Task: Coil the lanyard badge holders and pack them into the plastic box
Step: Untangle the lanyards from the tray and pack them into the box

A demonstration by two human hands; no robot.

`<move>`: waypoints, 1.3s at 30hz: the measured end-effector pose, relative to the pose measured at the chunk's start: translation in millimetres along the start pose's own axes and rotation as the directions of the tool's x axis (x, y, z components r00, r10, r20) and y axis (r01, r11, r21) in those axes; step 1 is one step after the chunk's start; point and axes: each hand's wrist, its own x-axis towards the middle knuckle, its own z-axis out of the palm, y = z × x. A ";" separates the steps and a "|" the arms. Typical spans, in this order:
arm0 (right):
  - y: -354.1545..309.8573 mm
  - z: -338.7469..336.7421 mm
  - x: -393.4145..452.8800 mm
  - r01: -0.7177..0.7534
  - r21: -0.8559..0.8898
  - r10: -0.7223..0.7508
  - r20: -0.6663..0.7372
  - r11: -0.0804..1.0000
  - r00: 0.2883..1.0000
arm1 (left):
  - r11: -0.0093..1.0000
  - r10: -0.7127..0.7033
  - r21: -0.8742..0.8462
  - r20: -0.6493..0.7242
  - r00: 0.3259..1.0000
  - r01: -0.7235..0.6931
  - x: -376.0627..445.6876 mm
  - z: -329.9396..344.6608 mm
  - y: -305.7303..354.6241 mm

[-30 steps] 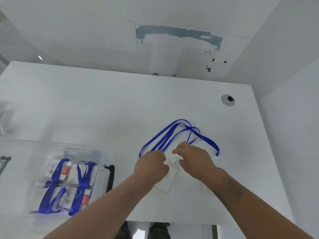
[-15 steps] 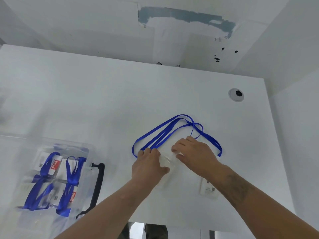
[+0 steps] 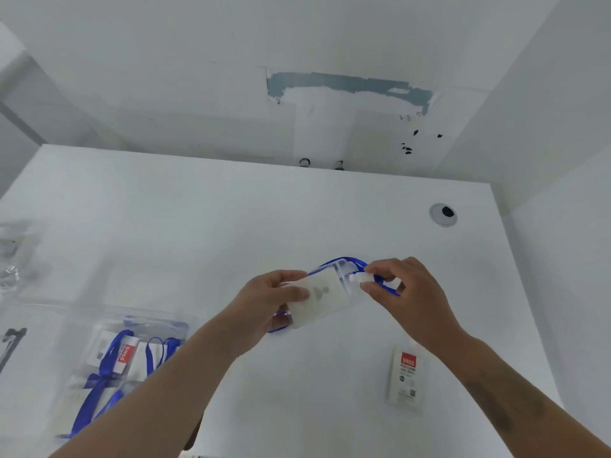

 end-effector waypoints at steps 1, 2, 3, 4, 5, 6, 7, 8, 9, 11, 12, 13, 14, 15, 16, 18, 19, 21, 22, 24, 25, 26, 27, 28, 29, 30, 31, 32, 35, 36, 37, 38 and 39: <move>-6.9 -3.5 1.9 -0.007 0.050 0.009 -0.040 0.999 0.999 | 0.998 0.004 -0.059 0.008 1.000 -0.003 -3.2 -1.2 8.2; -12.9 -6.8 2.7 -0.009 0.097 0.017 -0.079 0.995 0.997 | 0.994 0.009 -0.106 0.007 1.000 -0.008 -6.1 -2.2 15.4; -21.4 -11.6 4.1 -0.007 0.133 0.022 -0.111 0.991 0.994 | 0.991 0.024 -0.132 0.008 1.000 -0.022 -10.6 -2.9 25.0; -26.8 -14.7 5.6 -0.010 0.155 0.030 -0.125 0.988 0.992 | 0.989 0.039 -0.146 0.008 0.999 -0.037 -13.7 -3.3 32.6; -31.0 -16.8 6.8 -0.013 0.166 0.034 -0.129 0.986 0.991 | 0.987 0.054 -0.150 0.008 0.999 -0.052 -16.0 -3.4 39.0; -36.2 -19.6 8.5 -0.008 0.167 0.031 -0.138 0.986 0.990 | 0.986 0.077 -0.148 0.015 0.997 -0.074 -19.5 -3.6 48.0; -39.5 -21.3 9.9 -0.012 0.176 0.038 -0.144 0.984 0.989 | 0.985 0.093 -0.149 0.026 0.995 -0.088 -22.5 -3.4 55.6; -42.5 -22.5 11.4 -0.027 0.204 0.059 -0.152 0.979 0.987 | 0.983 0.104 -0.159 0.040 0.994 -0.097 -25.3 -2.4 63.0; -46.2 -23.4 12.7 -0.049 0.253 0.090 -0.155 0.966 0.984 | 0.979 0.114 -0.174 0.058 0.992 -0.103 -27.6 -1.0 70.3; -54.2 -19.8 13.9 -0.106 0.395 0.171 -0.132 0.912 0.976 | 0.970 0.119 -0.223 0.097 0.988 -0.095 -31.1 4.2 81.5; -59.5 -15.4 13.4 -0.130 0.462 0.210 -0.125 0.877 0.970 | 0.965 0.117 -0.249 0.120 0.986 -0.084 -32.8 7.9 85.6; -65.3 -9.2 13.4 -0.147 0.521 0.246 -0.125 0.841 0.961 | 0.960 0.116 -0.271 0.144 0.983 -0.074 -33.6 11.9 88.8; -70.3 -1.6 12.8 -0.164 0.573 0.282 -0.122 0.803 0.952 | 0.956 0.114 -0.288 0.163 0.980 -0.064 -34.0 16.4 90.3; -76.6 6.6 12.2 -0.187 0.623 0.318 -0.105 0.760 0.942 | 0.952 0.117 -0.299 0.175 0.978 -0.061 -34.7 21.4 91.3; -85.1 13.8 11.3 -0.213 0.659 0.345 -0.075 0.722 0.936 | 0.949 0.129 -0.306 0.176 0.976 -0.070 -34.4 26.0 91.8; -102.9 25.6 10.1 -0.253 0.667 0.343 -0.004 0.701 0.939 | 0.939 0.177 -0.320 0.139 0.974 -0.125 -32.5 33.4 91.5; -111.0 29.4 9.2 -0.268 0.643 0.320 0.037 0.717 0.947 | 0.934 0.208 -0.317 0.105 0.972 -0.166 -31.6 36.1 91.3; -122.2 31.0 6.4 -0.280 0.517 0.258 0.115 0.809 0.959 | 0.938 0.279 -0.215 -0.003 0.960 -0.273 -30.8 38.6 91.6; -125.1 27.1 4.9 -0.260 0.414 0.223 0.135 0.872 0.965 | 0.937 0.323 -0.115 -0.070 0.944 -0.330 -30.5 38.6 93.0; -128.5 12.1 0.4 -0.192 0.203 0.157 0.176 0.960 0.972 | 0.898 0.438 0.109 -0.159 0.885 -0.425 -29.2 35.8 94.8; -131.0 2.8 -2.0 -0.152 0.123 0.125 0.204 0.981 0.971 | 0.855 0.505 0.230 -0.164 0.847 -0.465 -28.6 32.6 96.1; -133.3 -7.5 -4.0 -0.110 0.058 0.094 0.225 0.992 0.970 | 0.794 0.567 0.357 -0.143 0.811 -0.492 -27.3 28.6 97.3; -136.8 -19.0 -4.7 -0.066 0.006 0.063 0.228 0.998 0.972 | 0.729 0.609 0.467 -0.106 0.786 -0.501 -26.4 23.9 98.4; -140.6 -30.8 -3.5 -0.030 -0.028 0.035 0.216 0.999 0.976 | 0.675 0.623 0.549 -0.066 0.779 -0.493 -26.6 18.4 99.0; -143.5 -42.1 -0.3 -0.003 -0.042 0.011 0.191 0.999 0.982 | 0.639 0.613 0.607 -0.029 0.789 -0.473 -28.2 12.9 99.9; -144.7 -52.2 4.5 0.009 -0.025 -0.005 0.159 1.000 0.987 | 0.613 0.591 0.649 0.002 0.807 -0.451 -30.7 8.0 100.7; -143.6 -60.4 10.2 0.012 0.011 -0.013 0.129 1.000 0.991 | 0.599 0.560 0.675 0.032 0.828 -0.431 -33.8 3.8 101.8; -141.1 -65.9 15.5 0.009 0.053 -0.015 0.112 0.999 0.994 | 0.607 0.519 0.675 0.063 0.853 -0.419 -38.2 0.7 103.1; -134.9 -65.2 26.8 -0.047 0.308 0.004 0.138 0.950 0.990 | 0.777 0.315 0.510 0.194 0.929 -0.370 -57.9 -3.8 107.9; -134.5 -60.1 28.9 -0.104 0.437 0.035 0.164 0.894 0.986 | 0.846 0.252 0.416 0.242 0.937 -0.335 -63.0 -5.2 108.3; -133.0 -52.9 29.4 -0.150 0.517 0.069 0.173 0.843 0.982 | 0.904 0.216 0.308 0.268 0.939 -0.296 -66.6 -6.4 108.0; -131.3 -44.2 28.6 -0.195 0.538 0.119 0.173 0.820 0.978 | 0.946 0.210 0.189 0.271 0.940 -0.265 -68.1 -6.9 107.0; -130.2 -35.6 25.2 -0.249 0.492 0.185 0.176 0.834 0.967 | 0.968 0.221 0.067 0.237 0.946 -0.243 -69.2 -6.4 106.5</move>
